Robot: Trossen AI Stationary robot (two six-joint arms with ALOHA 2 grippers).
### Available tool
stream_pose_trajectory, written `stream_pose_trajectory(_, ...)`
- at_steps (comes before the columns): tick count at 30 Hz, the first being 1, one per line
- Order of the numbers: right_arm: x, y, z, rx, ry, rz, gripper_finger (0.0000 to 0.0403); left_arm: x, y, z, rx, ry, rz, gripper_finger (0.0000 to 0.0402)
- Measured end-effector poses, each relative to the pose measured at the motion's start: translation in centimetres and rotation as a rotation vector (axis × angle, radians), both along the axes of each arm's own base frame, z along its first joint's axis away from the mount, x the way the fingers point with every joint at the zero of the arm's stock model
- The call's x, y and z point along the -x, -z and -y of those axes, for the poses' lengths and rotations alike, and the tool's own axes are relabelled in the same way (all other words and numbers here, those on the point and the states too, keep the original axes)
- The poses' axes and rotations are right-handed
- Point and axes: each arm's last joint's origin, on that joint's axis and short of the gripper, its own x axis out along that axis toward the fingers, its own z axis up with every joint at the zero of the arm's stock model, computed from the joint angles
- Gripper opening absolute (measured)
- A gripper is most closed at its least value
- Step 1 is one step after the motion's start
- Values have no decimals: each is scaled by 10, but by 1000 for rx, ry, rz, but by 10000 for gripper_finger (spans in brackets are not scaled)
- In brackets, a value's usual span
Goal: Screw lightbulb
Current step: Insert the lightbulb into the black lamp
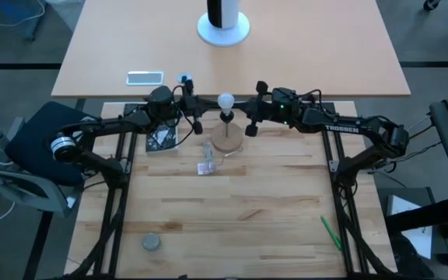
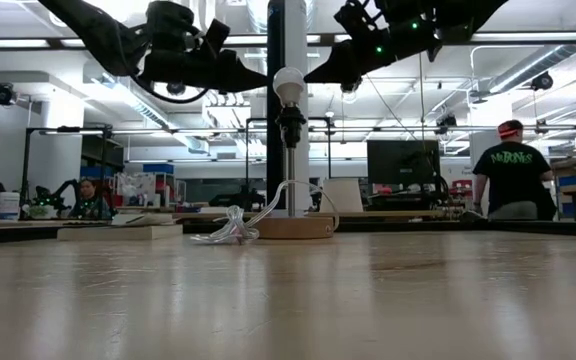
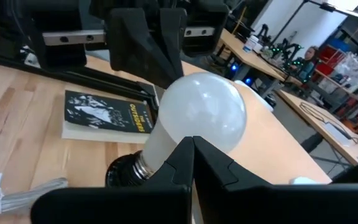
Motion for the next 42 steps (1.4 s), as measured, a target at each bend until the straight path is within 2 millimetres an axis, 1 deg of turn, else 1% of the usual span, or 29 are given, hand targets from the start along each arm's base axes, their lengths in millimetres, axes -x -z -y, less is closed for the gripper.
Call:
stream_pose_trajectory(5, -1, 2, -3, -9, 6, -22, 0, 1, 2, 1, 15, 24, -27, 0)
stream_pose_trajectory(8, 3, 3, -1, -2, 115, -50, 0, 6, -3, 4, 11, 8, -36, 0)
stream_pose_trajectory(10, 5, 2, 2, 15, 160, -52, 0, 8, -7, 4, -2, -63, -24, 0)
stream_pose_trajectory(13, 6, 3, 10, 19, 189, -47, 0, 10, -6, 0, -37, -158, -48, 0)
stream_pose_trajectory(19, 3, 7, 20, -1, 135, -12, 0, 3, 3, -5, -48, -163, -51, 0)
stream_pose_trajectory(21, 2, 8, 20, -5, 108, -9, 0, 1, 5, -7, -47, -164, -51, 0)
stream_pose_trajectory(23, 0, 10, 20, -2, 91, -4, 0, -2, 3, -8, -48, -155, -46, 0)
stream_pose_trajectory(27, -1, 10, 18, -9, 57, -4, 0, -6, -2, -8, -49, -84, -28, 0)
stream_pose_trajectory(42, -4, 9, 10, -18, 23, -3, 0, -8, -2, -8, -19, -76, -24, 0)
